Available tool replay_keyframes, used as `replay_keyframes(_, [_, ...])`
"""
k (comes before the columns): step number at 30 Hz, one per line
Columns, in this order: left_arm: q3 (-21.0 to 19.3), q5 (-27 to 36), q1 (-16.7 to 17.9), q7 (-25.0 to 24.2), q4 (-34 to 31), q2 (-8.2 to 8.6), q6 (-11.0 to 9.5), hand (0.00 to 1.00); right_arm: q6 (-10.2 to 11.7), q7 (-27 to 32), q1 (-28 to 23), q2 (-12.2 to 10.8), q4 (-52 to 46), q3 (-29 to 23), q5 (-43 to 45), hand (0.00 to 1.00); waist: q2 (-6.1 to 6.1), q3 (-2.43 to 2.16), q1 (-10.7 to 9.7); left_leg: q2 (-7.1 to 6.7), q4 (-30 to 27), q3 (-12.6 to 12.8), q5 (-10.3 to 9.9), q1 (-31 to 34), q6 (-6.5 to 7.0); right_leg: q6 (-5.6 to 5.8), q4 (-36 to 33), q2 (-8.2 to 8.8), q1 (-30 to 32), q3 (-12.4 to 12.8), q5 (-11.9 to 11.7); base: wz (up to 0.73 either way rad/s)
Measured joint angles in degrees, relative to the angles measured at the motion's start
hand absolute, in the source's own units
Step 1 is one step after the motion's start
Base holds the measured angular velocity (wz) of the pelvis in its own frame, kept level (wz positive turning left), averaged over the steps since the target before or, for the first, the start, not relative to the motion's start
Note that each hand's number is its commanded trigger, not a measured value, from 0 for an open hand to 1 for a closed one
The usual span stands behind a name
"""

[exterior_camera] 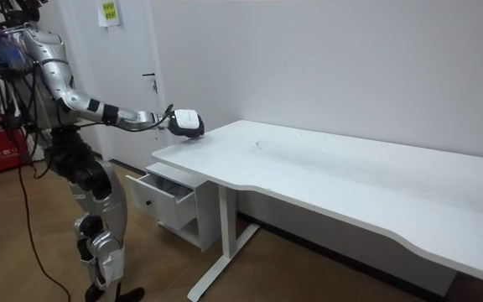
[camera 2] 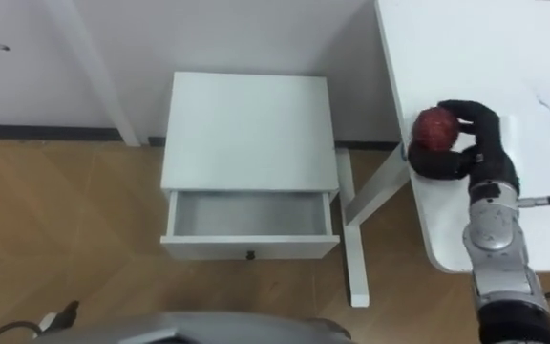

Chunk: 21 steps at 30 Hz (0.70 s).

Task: Put apple and close drawer

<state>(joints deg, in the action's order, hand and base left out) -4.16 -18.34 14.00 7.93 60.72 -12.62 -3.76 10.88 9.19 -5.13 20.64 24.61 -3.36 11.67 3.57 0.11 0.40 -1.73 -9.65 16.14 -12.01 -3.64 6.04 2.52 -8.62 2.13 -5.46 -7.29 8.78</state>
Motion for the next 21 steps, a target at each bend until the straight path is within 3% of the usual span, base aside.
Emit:
replay_keyframes(6, [2.17, -0.82, -1.34, 0.42, 0.26, -0.04, 0.06, 0.0, -0.56, -3.58, -1.68, -2.25, -7.1, 7.85, 3.71, 1.0, -0.54, 0.03, 1.96, 0.0, 0.05, -0.8, 0.01, 0.18, -0.03, 0.0, 0.04, 0.01, -0.17, -0.7, 0.0, 0.08])
replay_keyframes(9, [2.35, -2.6, -1.63, 0.32, 1.01, 0.02, 0.07, 0.0, -0.53, -4.65, -1.6, -2.95, -7.68, 10.47, 4.17, 1.0, -0.49, 0.03, 4.29, 0.02, 0.23, -0.85, 0.01, 0.2, -0.03, 0.0, 0.12, 0.15, -0.1, -0.73, 0.0, 0.0])
replay_keyframes(21, [4.65, -2.59, -1.51, -2.25, 1.16, 0.24, 2.15, 0.0, -1.17, -9.52, 0.06, -3.73, -12.09, 17.44, 4.75, 1.0, -0.52, 0.1, 6.07, -0.05, -0.62, -3.05, 0.04, 1.95, -0.07, 0.01, 0.12, 0.39, 0.3, -2.42, 0.01, 0.1])
